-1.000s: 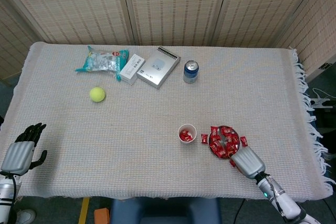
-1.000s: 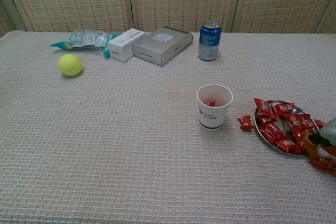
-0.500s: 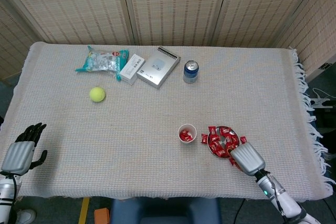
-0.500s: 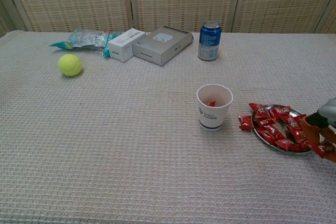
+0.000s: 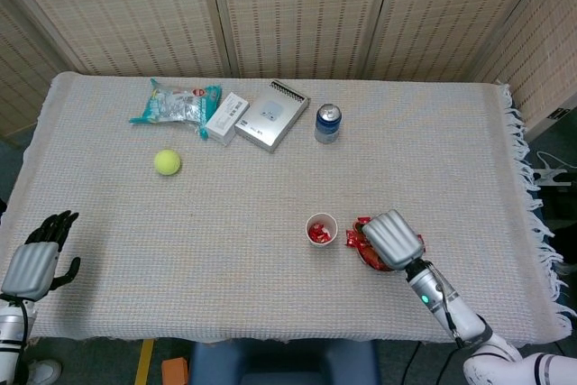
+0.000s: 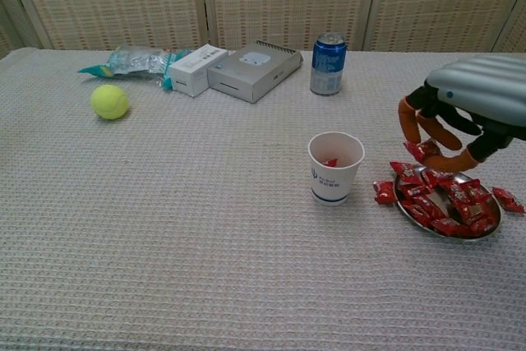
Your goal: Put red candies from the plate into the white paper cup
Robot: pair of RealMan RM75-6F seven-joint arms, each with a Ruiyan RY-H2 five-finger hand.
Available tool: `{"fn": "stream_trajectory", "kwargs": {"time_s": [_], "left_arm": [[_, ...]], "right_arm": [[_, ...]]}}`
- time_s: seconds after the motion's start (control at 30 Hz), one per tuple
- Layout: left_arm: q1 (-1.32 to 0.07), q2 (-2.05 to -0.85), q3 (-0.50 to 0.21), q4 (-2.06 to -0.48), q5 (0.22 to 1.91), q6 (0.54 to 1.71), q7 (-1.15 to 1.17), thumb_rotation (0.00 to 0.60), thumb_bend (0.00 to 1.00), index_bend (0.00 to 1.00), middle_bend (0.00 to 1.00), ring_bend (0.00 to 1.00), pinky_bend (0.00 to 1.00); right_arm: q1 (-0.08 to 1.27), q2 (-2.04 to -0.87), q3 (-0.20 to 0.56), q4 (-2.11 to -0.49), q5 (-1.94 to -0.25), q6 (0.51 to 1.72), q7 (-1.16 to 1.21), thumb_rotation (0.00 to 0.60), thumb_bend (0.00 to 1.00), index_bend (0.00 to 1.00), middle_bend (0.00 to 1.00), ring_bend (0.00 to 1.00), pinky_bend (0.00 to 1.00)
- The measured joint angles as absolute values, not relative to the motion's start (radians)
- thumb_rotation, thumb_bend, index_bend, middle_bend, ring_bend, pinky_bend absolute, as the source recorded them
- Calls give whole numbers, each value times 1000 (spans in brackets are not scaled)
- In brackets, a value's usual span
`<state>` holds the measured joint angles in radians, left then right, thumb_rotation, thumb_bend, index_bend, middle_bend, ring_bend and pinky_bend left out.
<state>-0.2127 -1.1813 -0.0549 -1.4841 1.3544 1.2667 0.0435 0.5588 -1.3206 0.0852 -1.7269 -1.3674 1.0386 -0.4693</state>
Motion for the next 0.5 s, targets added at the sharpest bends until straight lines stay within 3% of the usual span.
{"fn": "stream_trajectory", "kwargs": {"time_s": [0.27,0.5], "left_arm": [[-216,-1180,-58,-1478,1347,1258,40,600,447,0,0,0,182],[-213,-1175,-58,-1478,1349,1261,26,600,447,0,0,0,182]], "right_arm": [[701,-1419,187,-1751,-1093,958,-662,600,243,568,757,771,1000],[784,-1499,204,-1719,-977,948,-748,600,243,542,757,772,1000]]}}
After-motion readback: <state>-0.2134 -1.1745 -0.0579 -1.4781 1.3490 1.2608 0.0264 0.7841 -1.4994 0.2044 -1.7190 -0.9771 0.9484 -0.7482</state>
